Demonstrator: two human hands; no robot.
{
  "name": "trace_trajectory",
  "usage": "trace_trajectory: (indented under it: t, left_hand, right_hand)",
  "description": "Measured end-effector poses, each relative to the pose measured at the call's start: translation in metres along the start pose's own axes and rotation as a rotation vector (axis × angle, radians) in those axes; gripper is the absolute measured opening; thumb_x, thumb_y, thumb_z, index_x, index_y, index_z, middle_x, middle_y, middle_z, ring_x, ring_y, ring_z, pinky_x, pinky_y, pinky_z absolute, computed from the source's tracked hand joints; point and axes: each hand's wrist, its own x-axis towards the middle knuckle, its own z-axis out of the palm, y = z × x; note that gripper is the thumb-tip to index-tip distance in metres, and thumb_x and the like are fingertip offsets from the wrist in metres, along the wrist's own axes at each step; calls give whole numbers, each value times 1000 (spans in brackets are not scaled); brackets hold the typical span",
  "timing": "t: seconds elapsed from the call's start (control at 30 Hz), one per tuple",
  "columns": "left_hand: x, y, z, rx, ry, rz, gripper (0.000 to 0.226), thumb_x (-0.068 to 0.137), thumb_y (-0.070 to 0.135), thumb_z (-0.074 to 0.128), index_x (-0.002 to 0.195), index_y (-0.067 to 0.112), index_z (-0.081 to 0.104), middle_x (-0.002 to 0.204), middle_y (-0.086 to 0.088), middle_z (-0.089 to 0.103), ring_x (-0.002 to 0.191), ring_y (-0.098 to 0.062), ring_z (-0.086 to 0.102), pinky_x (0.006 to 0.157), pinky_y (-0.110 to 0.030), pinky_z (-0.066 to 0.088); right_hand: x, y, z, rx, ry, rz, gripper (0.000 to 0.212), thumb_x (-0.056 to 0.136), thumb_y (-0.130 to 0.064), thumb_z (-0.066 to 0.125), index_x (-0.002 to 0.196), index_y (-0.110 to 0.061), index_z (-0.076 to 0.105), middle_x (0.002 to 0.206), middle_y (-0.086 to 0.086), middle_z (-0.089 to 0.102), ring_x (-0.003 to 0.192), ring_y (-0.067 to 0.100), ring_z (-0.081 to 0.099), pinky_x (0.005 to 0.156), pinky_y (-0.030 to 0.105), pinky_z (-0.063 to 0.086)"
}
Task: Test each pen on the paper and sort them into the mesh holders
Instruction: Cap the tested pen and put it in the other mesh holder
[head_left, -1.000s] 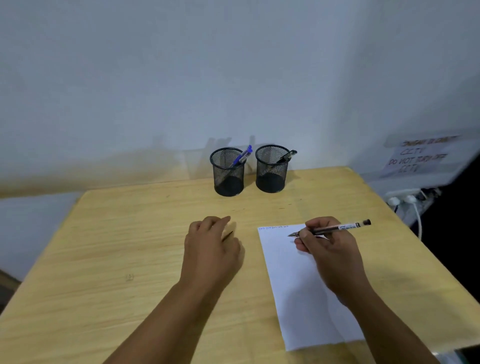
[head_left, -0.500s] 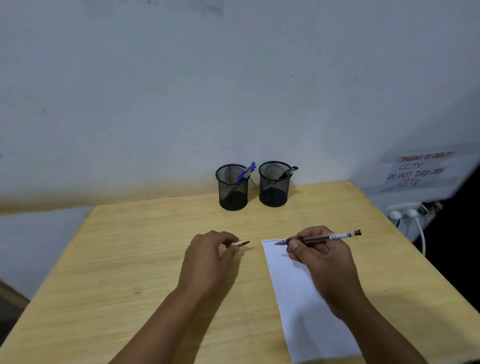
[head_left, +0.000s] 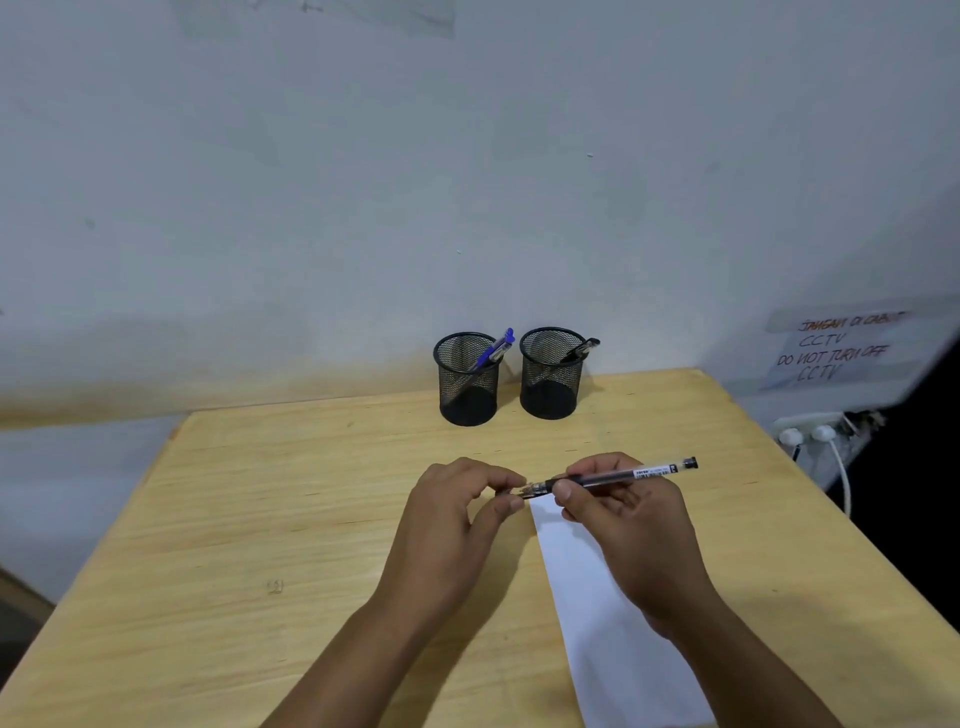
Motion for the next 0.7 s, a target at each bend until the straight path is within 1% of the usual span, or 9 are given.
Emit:
trace_trajectory:
  t: [0.1, 0.17, 0.23, 0.37, 0.5, 0.6, 0.67, 0.7]
  left_hand:
    - [0, 3, 2, -2, -20, 28, 12, 92, 28, 68, 97, 38, 70, 96, 27, 65, 95, -4, 54, 80, -17, 39]
    - [1, 5, 4, -20, -24, 42, 11, 93, 26, 66, 96, 36, 70, 96, 25, 65, 94, -6, 55, 80, -20, 42]
    - [2, 7, 6, -41, -20, 61, 13, 93, 23, 65, 95, 34, 70, 94, 23, 65, 91, -9, 57, 79, -20, 42]
    - [4, 10, 9, -70, -16, 82, 15, 93, 19, 63, 94, 33, 69, 93, 21, 65, 89, -9, 59, 76, -18, 42]
    - [5, 7, 11, -82, -23, 65, 14, 92, 16, 65, 94, 29, 70, 93, 21, 66, 89, -9, 59, 77, -21, 44]
    - [6, 5, 15, -100, -29, 35, 15, 91, 18, 67, 93, 33, 71, 93, 22, 66, 89, -8, 61, 75, -18, 44]
    - [7, 4, 19, -157, -25, -32, 17, 90, 21, 70, 91, 38, 71, 93, 25, 68, 91, -6, 62, 75, -14, 45]
    - [8, 5, 22, -195, -22, -70, 17, 89, 24, 71, 91, 41, 70, 93, 25, 68, 91, -5, 63, 74, -12, 45]
  right_hand:
    - [-1, 4, 1, -21, 25, 2, 15, 81, -6, 79, 82, -21, 75, 77, -6, 78, 75, 10, 74, 67, 15, 55]
    - [-2, 6, 1, -1, 51, 10, 16, 80, -8, 79, 80, -23, 76, 78, -6, 78, 76, 10, 74, 67, 16, 56]
    - [-2, 9, 1, 19, 61, 24, 14, 80, -10, 79, 80, -24, 78, 80, -4, 78, 77, 12, 74, 69, 21, 57]
    - [-2, 13, 3, 53, 71, 51, 13, 81, -12, 78, 84, -24, 78, 84, 0, 78, 84, 17, 74, 80, 36, 56]
    - [-2, 17, 6, 8, 57, 46, 18, 82, -15, 78, 85, -34, 77, 85, -3, 78, 83, 13, 73, 81, 36, 57]
    - [1, 22, 5, 5, 26, 66, 17, 86, -15, 75, 87, -32, 76, 85, -1, 78, 83, 15, 73, 82, 38, 58]
    - [6, 23, 3, 108, 25, 132, 13, 86, -14, 74, 92, -25, 74, 87, 3, 78, 86, 19, 74, 86, 40, 57]
    - [10, 22, 3, 197, 39, 177, 15, 84, -13, 75, 96, -21, 72, 89, 6, 78, 89, 22, 75, 87, 40, 56]
